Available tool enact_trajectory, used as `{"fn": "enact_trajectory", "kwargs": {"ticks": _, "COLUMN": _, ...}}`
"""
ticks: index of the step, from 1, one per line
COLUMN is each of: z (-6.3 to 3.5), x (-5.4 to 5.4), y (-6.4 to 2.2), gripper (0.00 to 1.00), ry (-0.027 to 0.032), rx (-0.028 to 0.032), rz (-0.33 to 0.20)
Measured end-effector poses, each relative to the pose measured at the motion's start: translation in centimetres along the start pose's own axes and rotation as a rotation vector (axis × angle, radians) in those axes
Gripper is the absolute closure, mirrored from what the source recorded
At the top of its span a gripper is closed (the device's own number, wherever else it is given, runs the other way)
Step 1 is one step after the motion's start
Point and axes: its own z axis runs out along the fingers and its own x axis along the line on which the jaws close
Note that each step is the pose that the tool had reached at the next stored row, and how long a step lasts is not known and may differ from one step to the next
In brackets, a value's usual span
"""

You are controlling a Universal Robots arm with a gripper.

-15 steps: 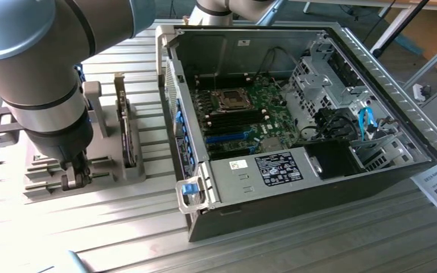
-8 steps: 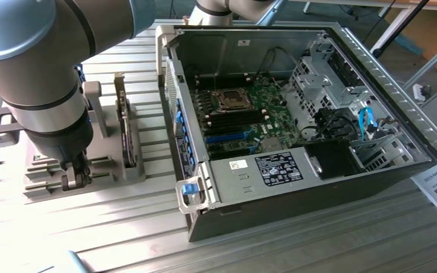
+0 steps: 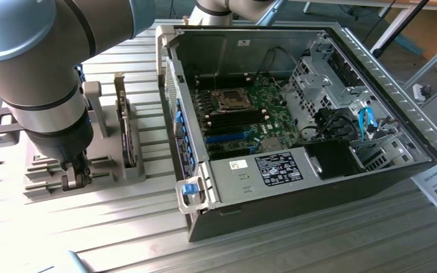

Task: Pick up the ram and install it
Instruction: 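Pick up the ram and move it above insertion slot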

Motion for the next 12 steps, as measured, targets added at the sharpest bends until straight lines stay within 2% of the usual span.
{"fn": "enact_trajectory", "kwargs": {"ticks": 9, "z": 0.00, "x": 0.00, "y": 0.00, "gripper": 0.77, "ry": -0.0001, "rx": -0.0001, "rz": 0.000}}
{"fn": "enact_trajectory", "kwargs": {"ticks": 11, "z": 0.00, "x": 0.00, "y": 0.00, "gripper": 0.88, "ry": 0.0000, "rx": 0.0000, "rz": 0.000}}
{"fn": "enact_trajectory", "kwargs": {"ticks": 12, "z": 0.00, "x": 0.00, "y": 0.00, "gripper": 0.88, "ry": 0.0000, "rx": 0.0000, "rz": 0.000}}
